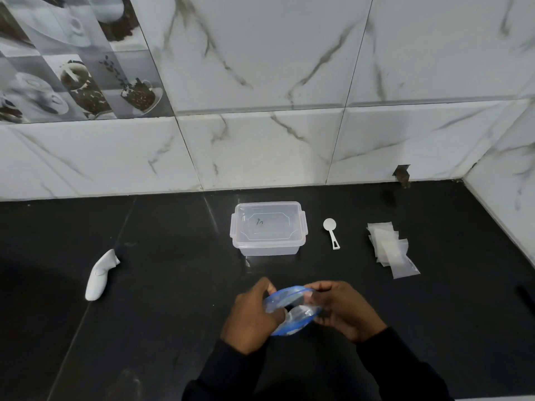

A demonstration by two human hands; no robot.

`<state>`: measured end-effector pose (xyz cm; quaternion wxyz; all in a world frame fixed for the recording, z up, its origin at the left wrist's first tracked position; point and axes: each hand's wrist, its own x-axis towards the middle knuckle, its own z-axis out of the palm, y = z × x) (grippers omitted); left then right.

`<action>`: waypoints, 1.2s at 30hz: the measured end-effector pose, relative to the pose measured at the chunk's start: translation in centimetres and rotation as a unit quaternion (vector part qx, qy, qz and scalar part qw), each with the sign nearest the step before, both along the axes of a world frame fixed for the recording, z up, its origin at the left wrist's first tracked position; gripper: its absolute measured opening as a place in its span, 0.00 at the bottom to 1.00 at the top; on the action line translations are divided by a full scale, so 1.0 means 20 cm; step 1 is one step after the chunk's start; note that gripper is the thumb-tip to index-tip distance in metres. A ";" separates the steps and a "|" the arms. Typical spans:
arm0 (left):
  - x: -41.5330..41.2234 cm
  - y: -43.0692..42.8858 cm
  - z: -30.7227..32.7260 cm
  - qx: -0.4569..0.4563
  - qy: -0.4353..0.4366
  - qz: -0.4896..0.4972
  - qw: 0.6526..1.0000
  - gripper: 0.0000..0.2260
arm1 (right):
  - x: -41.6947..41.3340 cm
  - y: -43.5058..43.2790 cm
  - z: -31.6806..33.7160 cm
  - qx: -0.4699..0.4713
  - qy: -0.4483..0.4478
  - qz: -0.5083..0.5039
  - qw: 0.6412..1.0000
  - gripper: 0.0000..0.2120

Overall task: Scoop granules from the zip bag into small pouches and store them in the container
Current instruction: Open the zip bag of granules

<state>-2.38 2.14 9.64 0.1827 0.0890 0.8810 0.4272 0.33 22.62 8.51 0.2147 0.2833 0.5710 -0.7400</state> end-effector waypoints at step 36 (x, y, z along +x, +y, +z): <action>0.01 0.06 0.02 -0.209 0.159 -0.103 0.959 0.29 | 0.08 -0.16 0.01 0.653 0.168 0.320 0.666 0.21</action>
